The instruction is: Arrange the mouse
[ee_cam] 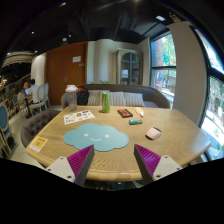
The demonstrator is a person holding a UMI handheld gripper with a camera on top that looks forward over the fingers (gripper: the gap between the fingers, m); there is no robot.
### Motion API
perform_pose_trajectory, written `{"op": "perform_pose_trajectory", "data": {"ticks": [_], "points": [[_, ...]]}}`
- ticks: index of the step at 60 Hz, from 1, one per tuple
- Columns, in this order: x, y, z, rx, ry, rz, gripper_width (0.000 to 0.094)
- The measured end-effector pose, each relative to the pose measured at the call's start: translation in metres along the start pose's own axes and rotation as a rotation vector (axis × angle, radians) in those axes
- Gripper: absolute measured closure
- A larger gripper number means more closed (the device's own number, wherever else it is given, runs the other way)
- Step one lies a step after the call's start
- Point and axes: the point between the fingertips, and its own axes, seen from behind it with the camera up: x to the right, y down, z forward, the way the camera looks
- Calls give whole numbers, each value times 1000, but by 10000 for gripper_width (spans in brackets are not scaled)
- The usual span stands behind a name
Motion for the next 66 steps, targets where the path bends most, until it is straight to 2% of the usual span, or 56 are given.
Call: {"op": "perform_pose_trajectory", "data": {"ticks": [10,22,32,42,46,60,66], "points": [[2,6,20,-11,5,7,107],[56,12,59,-10,55,14,110],[123,19,104,-49,125,44,109],[175,38,150,-129,142,63,115],[193,38,168,-131,162,51,117],[198,42,211,-199,120,124,113],[198,26,228,-184,123,112,109]]}}
